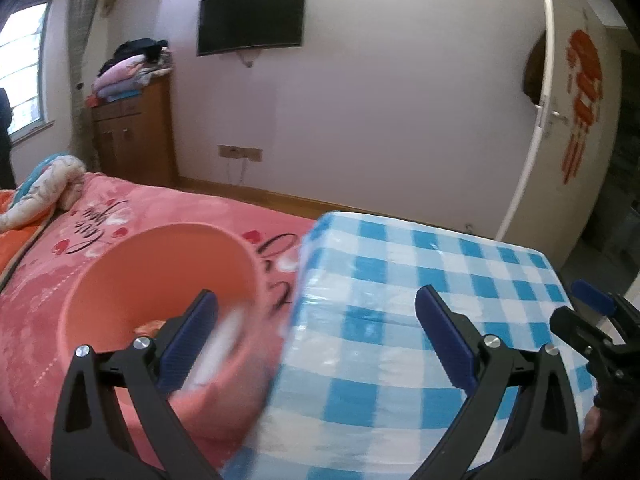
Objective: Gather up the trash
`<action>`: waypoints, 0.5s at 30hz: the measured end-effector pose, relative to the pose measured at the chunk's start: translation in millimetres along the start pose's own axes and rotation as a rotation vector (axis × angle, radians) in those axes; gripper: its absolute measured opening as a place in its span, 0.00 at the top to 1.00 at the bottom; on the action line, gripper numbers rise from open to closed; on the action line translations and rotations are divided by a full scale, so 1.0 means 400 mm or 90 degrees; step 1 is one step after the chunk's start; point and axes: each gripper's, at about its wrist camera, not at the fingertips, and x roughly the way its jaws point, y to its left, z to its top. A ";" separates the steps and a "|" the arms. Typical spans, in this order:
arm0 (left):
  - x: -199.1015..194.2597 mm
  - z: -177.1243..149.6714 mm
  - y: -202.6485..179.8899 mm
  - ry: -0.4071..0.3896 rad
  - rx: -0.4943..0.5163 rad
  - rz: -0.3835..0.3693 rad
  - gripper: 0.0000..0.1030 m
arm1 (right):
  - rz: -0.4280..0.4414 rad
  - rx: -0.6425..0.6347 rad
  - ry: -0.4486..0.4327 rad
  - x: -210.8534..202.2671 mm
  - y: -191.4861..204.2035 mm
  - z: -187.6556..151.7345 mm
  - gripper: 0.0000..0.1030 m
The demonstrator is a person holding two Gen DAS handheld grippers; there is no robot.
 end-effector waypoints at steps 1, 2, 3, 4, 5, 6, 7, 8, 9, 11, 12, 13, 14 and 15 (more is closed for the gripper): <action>0.001 -0.002 -0.014 0.001 0.004 -0.004 0.04 | -0.013 0.002 -0.003 -0.010 -0.016 -0.007 0.08; 0.002 -0.004 -0.036 0.002 0.011 -0.009 0.04 | -0.023 0.004 -0.005 -0.017 -0.029 -0.012 0.08; 0.001 -0.008 -0.051 0.003 0.016 -0.014 0.04 | -0.034 0.006 -0.008 -0.025 -0.042 -0.017 0.08; 0.001 -0.010 -0.072 0.004 0.022 -0.023 0.04 | -0.046 0.010 -0.012 -0.036 -0.059 -0.024 0.07; 0.001 -0.013 -0.093 0.004 0.029 -0.030 0.04 | -0.054 0.015 -0.014 -0.043 -0.069 -0.027 0.07; 0.000 -0.015 -0.114 0.003 0.036 -0.036 0.04 | -0.062 0.018 -0.016 -0.051 -0.081 -0.032 0.07; 0.000 -0.016 -0.130 0.002 0.041 -0.039 0.04 | -0.073 0.022 -0.019 -0.062 -0.096 -0.038 0.08; -0.001 -0.019 -0.146 0.000 0.046 -0.042 0.04 | -0.081 0.023 -0.021 -0.070 -0.107 -0.041 0.08; -0.002 -0.020 -0.168 0.000 0.051 -0.049 0.04 | -0.092 0.025 -0.024 -0.080 -0.120 -0.046 0.07; -0.004 -0.021 -0.197 0.002 0.058 -0.061 0.04 | -0.112 0.031 -0.030 -0.098 -0.144 -0.054 0.07; -0.004 -0.023 -0.216 0.002 0.062 -0.066 0.04 | -0.119 0.035 -0.032 -0.106 -0.158 -0.059 0.08; -0.004 -0.023 -0.230 0.003 0.066 -0.068 0.04 | -0.125 0.040 -0.035 -0.116 -0.172 -0.064 0.07; -0.003 -0.023 -0.243 0.004 0.069 -0.071 0.04 | -0.129 0.044 -0.037 -0.123 -0.182 -0.068 0.07; -0.003 -0.025 -0.261 0.007 0.074 -0.076 0.04 | -0.134 0.048 -0.039 -0.129 -0.194 -0.071 0.07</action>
